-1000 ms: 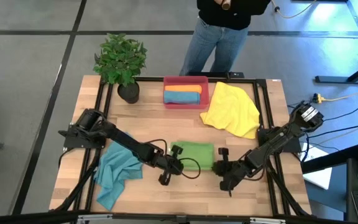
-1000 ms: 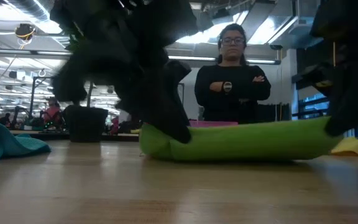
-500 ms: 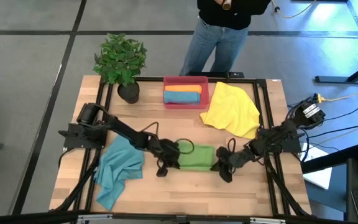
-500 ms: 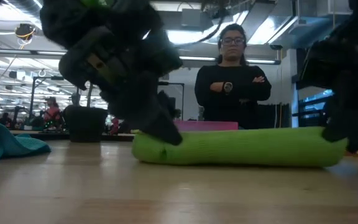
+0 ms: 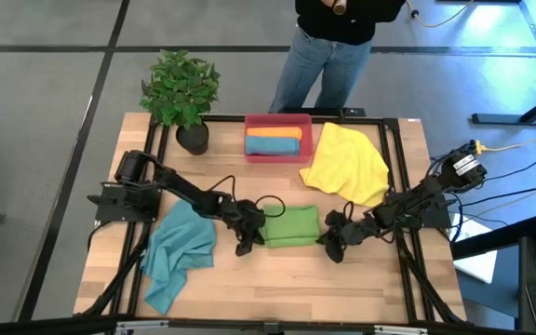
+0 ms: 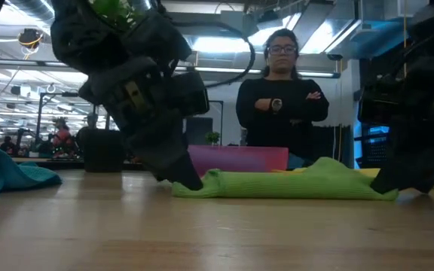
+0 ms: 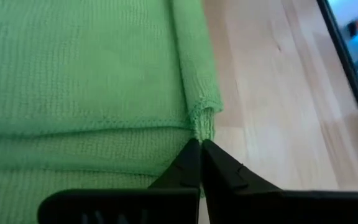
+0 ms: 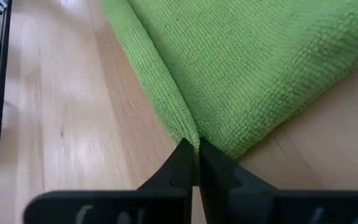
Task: Roll microfiber towels into tight, uniform cylinder then place into a basket
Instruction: Roll the green towel
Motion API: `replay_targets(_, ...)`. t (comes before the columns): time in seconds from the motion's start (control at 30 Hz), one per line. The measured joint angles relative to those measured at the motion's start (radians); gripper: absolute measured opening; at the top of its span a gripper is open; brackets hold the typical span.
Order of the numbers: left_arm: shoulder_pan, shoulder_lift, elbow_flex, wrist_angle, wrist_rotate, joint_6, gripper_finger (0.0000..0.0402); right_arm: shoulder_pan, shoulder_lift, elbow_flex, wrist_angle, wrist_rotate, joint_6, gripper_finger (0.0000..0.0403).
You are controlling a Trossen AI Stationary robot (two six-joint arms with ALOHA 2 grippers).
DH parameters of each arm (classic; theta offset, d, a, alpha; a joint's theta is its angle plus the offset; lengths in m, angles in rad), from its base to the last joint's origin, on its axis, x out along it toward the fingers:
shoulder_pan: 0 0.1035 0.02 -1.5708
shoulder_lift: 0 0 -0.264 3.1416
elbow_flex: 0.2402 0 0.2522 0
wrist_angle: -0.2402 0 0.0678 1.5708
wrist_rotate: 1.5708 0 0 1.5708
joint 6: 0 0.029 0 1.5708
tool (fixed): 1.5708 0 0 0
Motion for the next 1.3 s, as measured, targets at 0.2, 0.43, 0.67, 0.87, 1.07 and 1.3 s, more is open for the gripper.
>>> replay_targets(0.2, -0.050, -0.101, 0.026, -0.004, -0.156, 0.164, 0.0000, 0.000, 0.001, 0.010, -0.007, -0.004, 0.038, 0.0008)
replay_targets(0.43, -0.139, -0.175, 0.055, -0.027, -0.346, 0.339, 0.0017, -0.001, 0.001, 0.012, -0.010, -0.008, 0.051, 0.0005)
replay_targets(0.67, -0.189, -0.173, 0.115, -0.178, -0.524, 0.399, 0.0084, -0.001, 0.000, 0.013, -0.011, -0.010, 0.069, 0.0005)
replay_targets(0.87, -0.238, -0.127, 0.196, -0.164, -0.539, 0.494, 0.0128, -0.001, 0.000, 0.014, -0.010, -0.010, 0.079, 0.0005)
replay_targets(1.07, -0.282, 0.080, 0.361, -0.209, -0.659, 0.656, 0.0132, -0.013, 0.000, 0.014, -0.002, -0.017, 0.087, 0.0005)
replay_targets(1.3, -0.291, 0.265, 0.572, -0.450, -0.857, 0.738, 0.0133, -0.014, -0.001, 0.014, 0.000, -0.024, 0.095, 0.0005)
